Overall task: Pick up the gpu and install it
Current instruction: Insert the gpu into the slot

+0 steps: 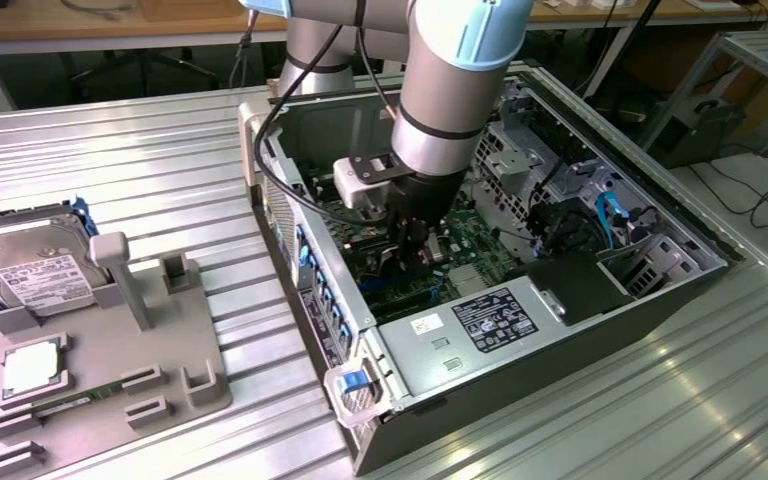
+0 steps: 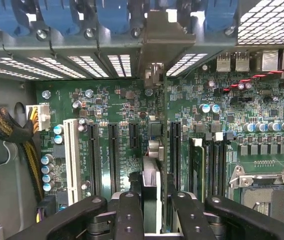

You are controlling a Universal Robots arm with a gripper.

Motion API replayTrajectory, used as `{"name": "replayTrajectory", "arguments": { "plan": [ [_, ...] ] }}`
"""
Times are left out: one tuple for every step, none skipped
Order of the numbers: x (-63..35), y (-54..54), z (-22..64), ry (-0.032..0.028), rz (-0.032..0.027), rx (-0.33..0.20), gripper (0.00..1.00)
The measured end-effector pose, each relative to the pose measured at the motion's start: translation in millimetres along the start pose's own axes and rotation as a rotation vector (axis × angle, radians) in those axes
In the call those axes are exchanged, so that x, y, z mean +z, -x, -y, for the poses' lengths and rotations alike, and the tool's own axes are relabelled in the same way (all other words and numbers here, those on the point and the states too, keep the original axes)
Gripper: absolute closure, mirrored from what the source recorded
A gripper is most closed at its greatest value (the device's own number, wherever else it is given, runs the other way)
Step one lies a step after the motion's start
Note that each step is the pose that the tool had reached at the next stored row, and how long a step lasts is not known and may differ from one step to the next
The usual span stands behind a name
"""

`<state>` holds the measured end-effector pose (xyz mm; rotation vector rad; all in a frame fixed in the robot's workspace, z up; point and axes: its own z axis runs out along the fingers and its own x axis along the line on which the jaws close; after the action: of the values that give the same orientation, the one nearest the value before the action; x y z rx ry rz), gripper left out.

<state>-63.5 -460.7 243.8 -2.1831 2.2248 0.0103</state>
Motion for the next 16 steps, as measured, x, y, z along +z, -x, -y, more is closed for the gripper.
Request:
{"name": "replayTrajectory", "arguments": {
  "plan": [
    [-0.1, 0.0, 0.5, 0.0001, -0.0001, 0.000, 0.73],
    [-0.1, 0.0, 0.8, 0.0001, -0.0001, 0.000, 0.73],
    [-0.1, 0.0, 0.9, 0.0000, 0.0000, 0.000, 0.73],
    [-0.1, 0.1, 0.9, 0.0000, 0.0000, 0.000, 0.73],
    [-0.1, 0.1, 1.0, 0.0000, 0.0001, 0.000, 0.73],
    [0.0, 0.1, 1.0, 0.0000, 0.0001, 0.000, 0.73],
    [-0.1, 0.1, 1.1, 0.0000, 0.0000, 0.000, 0.73],
    [-0.1, 0.1, 1.0, 0.0000, 0.0000, 0.000, 0.73],
    [-0.1, 0.1, 1.0, 0.0000, 0.0000, 0.000, 0.73],
    [0.0, 0.1, 1.0, 0.0000, -0.0001, 0.000, 0.73],
    [0.1, 0.1, 1.0, 0.0001, -0.0001, 0.000, 0.73],
    [0.3, 0.1, 1.0, 0.0000, -0.0001, 0.000, 0.73],
    [0.4, 0.1, 0.9, 0.0001, -0.0002, 0.000, 0.73],
    [0.4, 0.1, 0.9, 0.0001, -0.0002, 0.000, 0.73],
    [0.5, 0.1, 0.9, 0.0001, -0.0002, 0.000, 0.73],
    [0.6, 0.2, 0.9, 0.0000, 0.0000, 0.000, 0.73]
  ]
}}
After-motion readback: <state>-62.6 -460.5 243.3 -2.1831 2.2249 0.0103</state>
